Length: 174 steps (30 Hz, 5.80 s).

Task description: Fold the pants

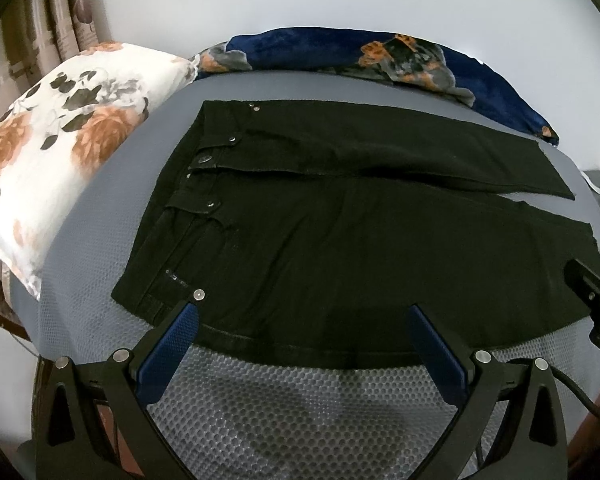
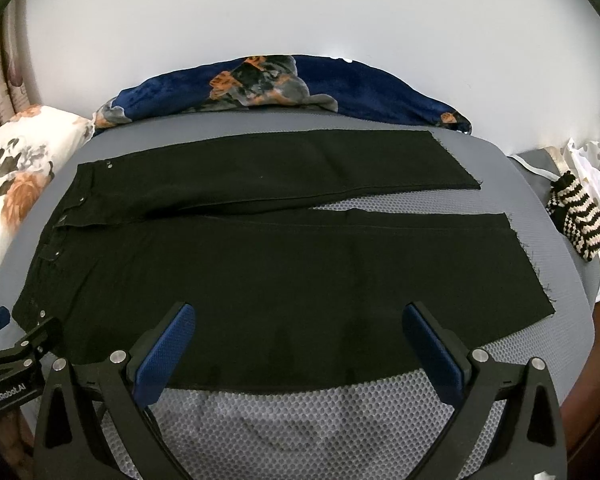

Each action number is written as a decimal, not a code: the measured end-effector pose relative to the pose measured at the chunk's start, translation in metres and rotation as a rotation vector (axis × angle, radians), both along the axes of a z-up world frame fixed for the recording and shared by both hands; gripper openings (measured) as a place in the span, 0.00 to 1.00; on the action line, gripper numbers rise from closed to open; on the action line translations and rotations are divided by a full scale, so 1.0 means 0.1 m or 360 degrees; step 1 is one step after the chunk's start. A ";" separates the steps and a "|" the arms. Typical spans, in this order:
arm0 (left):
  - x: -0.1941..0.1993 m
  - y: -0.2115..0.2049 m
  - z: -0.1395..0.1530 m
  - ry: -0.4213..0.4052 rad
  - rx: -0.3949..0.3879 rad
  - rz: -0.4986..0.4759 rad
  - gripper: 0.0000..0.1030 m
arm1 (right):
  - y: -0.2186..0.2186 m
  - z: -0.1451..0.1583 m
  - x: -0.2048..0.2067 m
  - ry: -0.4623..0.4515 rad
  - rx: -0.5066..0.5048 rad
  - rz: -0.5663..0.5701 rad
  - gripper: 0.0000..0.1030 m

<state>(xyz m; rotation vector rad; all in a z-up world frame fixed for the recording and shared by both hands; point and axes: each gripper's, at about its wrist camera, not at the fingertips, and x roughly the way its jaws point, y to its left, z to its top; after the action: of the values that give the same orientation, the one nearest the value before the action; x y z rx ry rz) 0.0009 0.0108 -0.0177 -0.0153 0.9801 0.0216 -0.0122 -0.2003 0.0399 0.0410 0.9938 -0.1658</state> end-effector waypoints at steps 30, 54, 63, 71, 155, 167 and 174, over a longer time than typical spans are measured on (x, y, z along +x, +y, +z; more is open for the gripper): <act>-0.02 0.01 -0.01 0.0002 0.0009 0.0014 1.00 | -0.03 0.00 -0.01 -0.0014 0.0006 0.0005 1.00; 0.01 -0.01 -0.02 0.0009 0.0015 0.0009 1.00 | -0.01 -0.03 0.01 -0.0017 0.0009 0.0024 1.00; 0.15 0.09 -0.04 0.0003 -0.0012 0.0051 1.00 | -0.06 -0.04 0.15 -0.0028 0.0050 0.0046 1.00; 0.57 0.49 0.11 -0.0058 -0.0041 0.0112 0.99 | -0.23 0.05 0.54 -0.0153 0.0237 0.0093 1.00; 2.81 1.61 0.07 -0.0227 -0.1046 -0.0409 0.09 | 0.20 -1.36 4.27 0.0763 0.0478 0.1935 0.61; 2.87 1.61 0.04 -0.0188 -0.0992 -0.0373 0.09 | -0.04 -1.48 4.41 0.0825 0.0446 0.1971 0.45; 2.83 1.61 0.06 -0.0188 -0.0978 -0.0382 0.09 | -0.09 -1.47 4.43 0.0788 0.0365 0.1925 0.28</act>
<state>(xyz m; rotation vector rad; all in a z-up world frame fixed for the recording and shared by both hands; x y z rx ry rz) 0.2843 0.1716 -0.0117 -0.4580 0.8341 -0.4963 0.4303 -0.2091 -0.1074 -0.4064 1.3683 1.0909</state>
